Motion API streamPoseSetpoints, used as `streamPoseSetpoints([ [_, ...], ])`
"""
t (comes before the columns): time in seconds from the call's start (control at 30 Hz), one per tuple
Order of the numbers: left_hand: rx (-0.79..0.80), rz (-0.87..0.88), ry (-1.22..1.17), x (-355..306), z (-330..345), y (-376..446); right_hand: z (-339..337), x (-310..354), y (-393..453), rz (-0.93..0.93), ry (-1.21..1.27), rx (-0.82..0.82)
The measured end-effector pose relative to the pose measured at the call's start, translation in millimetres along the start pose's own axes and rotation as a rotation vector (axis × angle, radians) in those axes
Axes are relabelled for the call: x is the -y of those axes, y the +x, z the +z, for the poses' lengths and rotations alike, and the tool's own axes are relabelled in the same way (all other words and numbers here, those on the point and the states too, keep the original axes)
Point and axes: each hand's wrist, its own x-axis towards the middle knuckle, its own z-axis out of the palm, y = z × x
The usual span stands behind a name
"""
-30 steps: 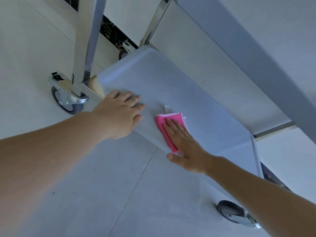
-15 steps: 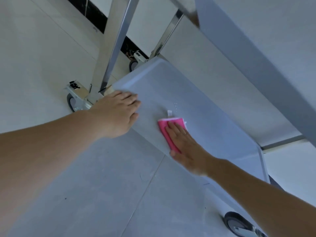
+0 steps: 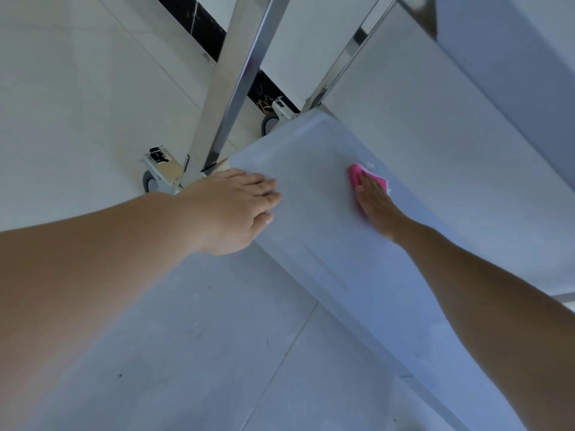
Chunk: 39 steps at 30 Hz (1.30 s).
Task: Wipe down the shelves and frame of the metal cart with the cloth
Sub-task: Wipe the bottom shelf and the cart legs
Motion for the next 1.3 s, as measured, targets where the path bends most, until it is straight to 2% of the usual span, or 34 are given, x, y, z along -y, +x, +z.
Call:
streamPoseSetpoints([
  [0.1,-0.007,-0.01,-0.012,-1.9,0.0,-1.3,-6.2,-23.1,30.1,0.044,-0.16,0.066],
  [0.33,-0.029,-0.031,-0.041,-4.3,1.3,-1.4,-17.5,-32.4,89.0,0.058,-0.319,0.001],
  [0.5,-0.026,-0.043,-0.033,-5.0,0.9,-2.0,-17.4,-29.9,100.7,0.054,-0.355,0.017],
  [0.57,-0.027,-0.046,-0.019,-6.7,0.5,-2.9,-16.6,-24.4,94.6,0.039,-0.273,0.049],
  [0.7,-0.011,-0.04,-0.002,-8.5,-2.0,-3.3,-11.4,12.5,70.7,0.018,0.075,-0.005],
  [0.87,-0.005,-0.046,0.009,-9.1,-3.0,-2.9,-3.2,70.5,10.4,-0.239,-0.01,0.077],
  [1.03,0.026,-0.037,-0.078,-6.3,-6.5,-8.3,10.9,118.0,-68.8,-0.482,-0.048,0.131],
  [1.2,0.11,-0.008,-0.132,-6.4,-16.4,-13.8,14.8,133.5,-101.0,-0.422,-0.002,0.209],
  [1.3,0.067,-0.003,-0.097,-2.6,-19.9,-30.6,7.0,140.1,-98.8,-0.375,0.001,0.233],
])
